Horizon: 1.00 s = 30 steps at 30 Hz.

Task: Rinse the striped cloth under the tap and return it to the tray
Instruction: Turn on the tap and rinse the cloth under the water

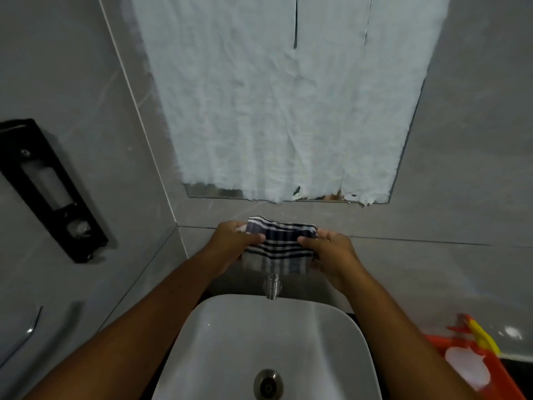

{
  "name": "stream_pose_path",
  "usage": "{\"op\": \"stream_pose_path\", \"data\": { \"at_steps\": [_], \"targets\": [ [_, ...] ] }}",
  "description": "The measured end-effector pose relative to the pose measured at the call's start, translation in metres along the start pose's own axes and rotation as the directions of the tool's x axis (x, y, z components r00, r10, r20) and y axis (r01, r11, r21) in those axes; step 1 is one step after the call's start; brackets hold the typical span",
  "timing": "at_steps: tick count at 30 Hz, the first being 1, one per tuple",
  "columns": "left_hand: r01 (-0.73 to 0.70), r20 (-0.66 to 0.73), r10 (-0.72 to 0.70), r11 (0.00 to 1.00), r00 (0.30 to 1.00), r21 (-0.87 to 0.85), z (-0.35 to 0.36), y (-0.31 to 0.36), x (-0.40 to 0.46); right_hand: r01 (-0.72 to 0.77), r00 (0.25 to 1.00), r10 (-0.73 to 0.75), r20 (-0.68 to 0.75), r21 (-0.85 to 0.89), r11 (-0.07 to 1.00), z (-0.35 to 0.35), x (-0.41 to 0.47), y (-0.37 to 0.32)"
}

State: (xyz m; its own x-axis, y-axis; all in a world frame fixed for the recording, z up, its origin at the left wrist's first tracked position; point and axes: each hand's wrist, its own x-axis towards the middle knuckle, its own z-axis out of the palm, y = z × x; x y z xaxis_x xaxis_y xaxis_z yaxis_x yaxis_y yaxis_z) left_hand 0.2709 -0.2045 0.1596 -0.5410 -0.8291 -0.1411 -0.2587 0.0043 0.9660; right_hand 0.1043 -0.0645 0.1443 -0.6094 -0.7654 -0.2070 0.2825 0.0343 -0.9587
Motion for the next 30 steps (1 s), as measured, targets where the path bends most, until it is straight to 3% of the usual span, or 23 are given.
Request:
{"op": "stream_pose_path", "data": {
  "at_steps": [2, 4, 6, 9, 10, 12, 13, 15, 16, 17, 18, 19, 20, 21, 22, 23, 24, 25, 26, 27, 29, 30],
  "targets": [
    [-0.042, -0.201, 0.1, 0.961, 0.974, 0.275, 0.005, -0.002, 0.011, 0.003, 0.998, -0.006, -0.07, -0.041, 0.999, 0.012, 0.018, 0.002],
    [-0.079, -0.332, 0.318, 0.817, 0.888, 0.571, 0.018, -0.004, 0.011, -0.003, 0.987, -0.012, -0.159, -0.097, 0.995, 0.019, 0.033, 0.009],
    [-0.155, -0.249, 0.404, 0.742, 0.88, 0.653, 0.04, -0.004, 0.007, 0.003, 0.978, -0.035, -0.206, -0.154, 0.988, 0.019, 0.044, 0.018],
    [-0.138, -0.088, 0.285, 0.683, 0.955, 0.717, 0.071, 0.0, 0.011, 0.166, 0.936, -0.27, -0.225, -0.395, 0.904, 0.01, 0.046, 0.029],
    [-0.121, -0.074, 0.249, 0.684, 0.966, 0.719, 0.078, 0.001, 0.015, 0.27, 0.878, -0.437, -0.196, -0.552, 0.789, 0.003, 0.043, 0.032],
    [-0.081, -0.092, 0.208, 0.695, 0.974, 0.714, 0.087, 0.001, 0.025, 0.413, 0.651, -0.759, 0.022, -0.849, 0.329, -0.021, 0.044, 0.038],
    [-0.058, -0.106, 0.183, 0.714, 0.977, 0.697, 0.089, 0.001, 0.028, 0.409, 0.542, -0.826, 0.153, -0.907, 0.101, -0.034, 0.048, 0.041],
    [-0.011, -0.164, 0.111, 0.858, 0.98, 0.514, 0.083, -0.004, 0.029, 0.366, 0.458, -0.822, 0.338, -0.914, -0.173, -0.061, 0.061, 0.046],
    [0.042, -0.176, 0.008, 0.961, 0.984, 0.275, 0.079, -0.009, 0.031, 0.348, 0.455, -0.797, 0.398, -0.903, -0.252, -0.072, 0.069, 0.05],
    [0.163, -0.106, -0.166, 0.986, 0.98, -0.036, 0.073, -0.01, 0.033, 0.33, 0.453, -0.774, 0.442, -0.89, -0.316, -0.079, 0.078, 0.055],
    [0.319, 0.075, -0.311, 0.897, 0.947, -0.306, 0.067, -0.012, 0.035, 0.307, 0.444, -0.761, 0.473, -0.878, -0.366, -0.085, 0.087, 0.06],
    [0.435, 0.258, -0.351, 0.761, 0.9, -0.481, 0.061, -0.015, 0.038, 0.281, 0.425, -0.762, 0.489, -0.871, -0.402, -0.089, 0.095, 0.064],
    [0.49, 0.351, -0.346, 0.692, 0.87, -0.531, 0.055, -0.016, 0.041, 0.255, 0.396, -0.772, 0.497, -0.867, -0.428, -0.089, 0.103, 0.068],
    [0.491, 0.348, -0.351, 0.696, 0.869, -0.524, 0.053, -0.014, 0.046, 0.229, 0.361, -0.787, 0.501, -0.865, -0.446, -0.088, 0.111, 0.072],
    [0.423, 0.24, -0.35, 0.799, 0.905, -0.428, 0.056, -0.011, 0.05, 0.207, 0.326, -0.801, 0.502, -0.865, -0.458, -0.088, 0.118, 0.075],
    [0.311, 0.054, -0.306, 0.937, 0.951, -0.16, 0.063, -0.011, 0.055, 0.187, 0.29, -0.814, 0.504, -0.864, -0.468, -0.088, 0.125, 0.078],
    [0.206, -0.095, -0.191, 0.96, 0.977, 0.192, 0.075, -0.008, 0.056, 0.175, 0.253, -0.824, 0.506, -0.862, -0.476, -0.088, 0.13, 0.081],
    [0.123, -0.153, -0.05, 0.846, 0.987, 0.519, 0.09, -0.007, 0.057, 0.171, 0.226, -0.83, 0.51, -0.86, -0.482, -0.088, 0.134, 0.083],
    [0.095, -0.176, 0.035, 0.729, 0.984, 0.678, 0.106, -0.006, 0.055, 0.176, 0.211, -0.831, 0.516, -0.856, -0.486, -0.089, 0.137, 0.085],
    [0.09, -0.182, 0.071, 0.662, 0.981, 0.744, 0.118, -0.008, 0.055, 0.185, 0.205, -0.828, 0.522, -0.851, -0.491, -0.09, 0.137, 0.086],
    [0.072, -0.206, 0.104, 0.711, 0.973, 0.699, 0.117, -0.007, 0.057, 0.184, 0.194, -0.831, 0.521, -0.851, -0.491, -0.091, 0.139, 0.085],
    [0.087, -0.223, 0.069, 0.781, 0.972, 0.619, 0.108, -0.004, 0.058, 0.184, 0.193, -0.833, 0.518, -0.854, -0.487, -0.091, 0.138, 0.085]
  ]
}}
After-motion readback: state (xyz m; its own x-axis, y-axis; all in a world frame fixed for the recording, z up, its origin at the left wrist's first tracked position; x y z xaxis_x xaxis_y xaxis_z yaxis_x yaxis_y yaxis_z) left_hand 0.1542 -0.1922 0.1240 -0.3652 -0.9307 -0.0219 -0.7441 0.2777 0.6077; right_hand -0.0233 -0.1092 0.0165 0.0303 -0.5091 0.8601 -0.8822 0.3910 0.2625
